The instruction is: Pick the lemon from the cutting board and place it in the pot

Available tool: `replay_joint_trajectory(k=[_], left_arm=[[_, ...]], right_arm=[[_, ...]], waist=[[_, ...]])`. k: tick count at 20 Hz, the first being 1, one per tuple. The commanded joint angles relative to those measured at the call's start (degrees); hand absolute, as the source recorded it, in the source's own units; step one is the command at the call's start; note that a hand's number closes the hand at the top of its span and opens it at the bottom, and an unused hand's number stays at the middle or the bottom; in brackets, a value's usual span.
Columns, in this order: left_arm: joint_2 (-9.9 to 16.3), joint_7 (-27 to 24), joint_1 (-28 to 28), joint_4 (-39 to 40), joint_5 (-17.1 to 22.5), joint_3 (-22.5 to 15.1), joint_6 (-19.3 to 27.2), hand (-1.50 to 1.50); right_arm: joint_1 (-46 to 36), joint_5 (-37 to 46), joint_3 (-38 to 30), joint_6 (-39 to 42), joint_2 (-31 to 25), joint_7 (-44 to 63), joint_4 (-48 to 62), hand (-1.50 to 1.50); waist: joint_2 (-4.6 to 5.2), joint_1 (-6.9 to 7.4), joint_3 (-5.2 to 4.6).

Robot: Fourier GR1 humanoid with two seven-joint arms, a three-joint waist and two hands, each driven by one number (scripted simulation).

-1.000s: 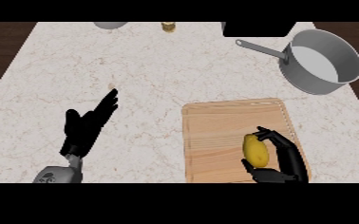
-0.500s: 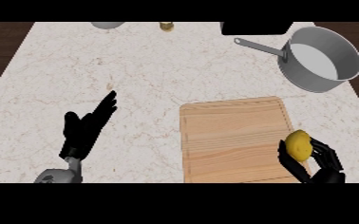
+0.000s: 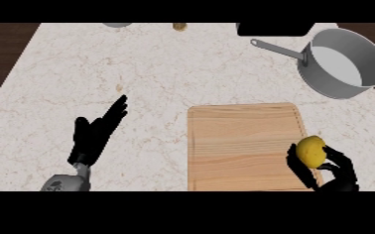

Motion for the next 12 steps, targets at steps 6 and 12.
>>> replay_joint_trajectory(k=[6,12], left_arm=[[-0.4,0.6,-2.1,0.5,-0.1,0.4,0.0,0.0],[-0.5,1.0,-2.4,0.9,-1.0,0.0,0.4,0.0]], right_arm=[[-2.4,23.2,3.6,-9.5,-7.6,24.3,-2.1,1.5],[-9.0,34.0,-2.9,1.1,-13.5,39.9,-0.5,1.5]], waist=[[0.51,1.15,-0.2],[0.57,1.43,-0.37]])
